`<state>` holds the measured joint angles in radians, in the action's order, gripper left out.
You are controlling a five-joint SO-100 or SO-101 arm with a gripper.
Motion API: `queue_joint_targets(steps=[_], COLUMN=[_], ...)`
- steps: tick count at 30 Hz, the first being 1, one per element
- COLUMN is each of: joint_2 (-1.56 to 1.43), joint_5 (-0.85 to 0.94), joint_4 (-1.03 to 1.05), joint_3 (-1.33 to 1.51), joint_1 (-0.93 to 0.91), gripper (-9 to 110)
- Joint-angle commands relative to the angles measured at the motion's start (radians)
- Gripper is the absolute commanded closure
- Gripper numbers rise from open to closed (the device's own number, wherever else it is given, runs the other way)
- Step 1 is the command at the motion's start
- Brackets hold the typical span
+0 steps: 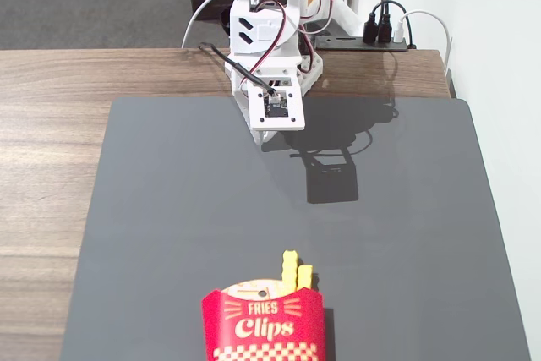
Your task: Grab a fry
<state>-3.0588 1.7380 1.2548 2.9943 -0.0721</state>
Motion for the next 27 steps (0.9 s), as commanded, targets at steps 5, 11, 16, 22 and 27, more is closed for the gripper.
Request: queue_joint_targets(steps=[5, 11, 16, 22, 27], joint_2=[0.135, 0.135, 0.138, 0.202, 0.298], joint_5=[-0.064, -0.064, -0.066, -0.080, -0.092], joint_4=[-0.057, -0.057, -0.058, -0.057, -0.051], joint_3=[-0.035, -0.035, -0.038, -0.107, -0.222], joint_1=[0.097, 0.097, 0.097, 0.091, 0.083], gripper=[101, 101, 101, 101, 97])
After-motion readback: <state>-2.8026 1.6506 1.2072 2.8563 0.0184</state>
